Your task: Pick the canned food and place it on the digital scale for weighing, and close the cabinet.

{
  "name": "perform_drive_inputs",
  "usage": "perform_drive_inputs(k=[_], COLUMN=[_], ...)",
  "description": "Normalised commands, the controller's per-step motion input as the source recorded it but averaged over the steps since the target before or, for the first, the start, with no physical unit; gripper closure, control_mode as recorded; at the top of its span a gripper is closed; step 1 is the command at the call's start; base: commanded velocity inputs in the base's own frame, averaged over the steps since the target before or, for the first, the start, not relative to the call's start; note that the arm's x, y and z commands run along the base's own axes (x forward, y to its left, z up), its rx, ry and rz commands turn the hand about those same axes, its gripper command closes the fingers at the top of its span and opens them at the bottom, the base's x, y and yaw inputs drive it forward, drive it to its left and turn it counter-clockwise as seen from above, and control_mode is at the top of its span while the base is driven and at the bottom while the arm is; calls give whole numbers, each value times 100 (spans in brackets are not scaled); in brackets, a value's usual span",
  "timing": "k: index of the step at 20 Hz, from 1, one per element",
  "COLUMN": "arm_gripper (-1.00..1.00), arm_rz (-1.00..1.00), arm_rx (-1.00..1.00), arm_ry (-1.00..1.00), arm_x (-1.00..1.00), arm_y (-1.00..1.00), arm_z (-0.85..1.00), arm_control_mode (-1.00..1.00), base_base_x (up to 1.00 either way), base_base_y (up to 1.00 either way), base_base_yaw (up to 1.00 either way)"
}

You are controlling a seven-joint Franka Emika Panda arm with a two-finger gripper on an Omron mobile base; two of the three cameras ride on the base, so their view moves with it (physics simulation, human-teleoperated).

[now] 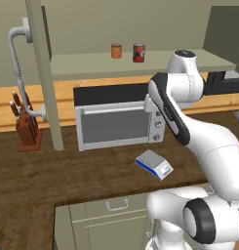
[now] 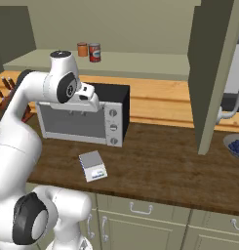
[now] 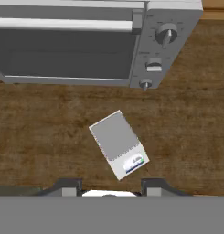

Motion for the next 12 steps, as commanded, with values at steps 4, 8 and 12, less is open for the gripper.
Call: perform_drive_inputs(k=[4,8,12], arm_gripper=[-100,-100,-100], arm_rz=[0,0,0], arm_rx=[0,-3,-1], arm_ry=[-5,-26,-42], arm_x=[-27,-32,-59], arm_y=[4,9,4], arm_z=[0,15,49], arm_control_mode=[-100,-100,-100], base_base_x=[0,0,0], base_base_y=[0,0,0], base_base_yaw=[0,0,0])
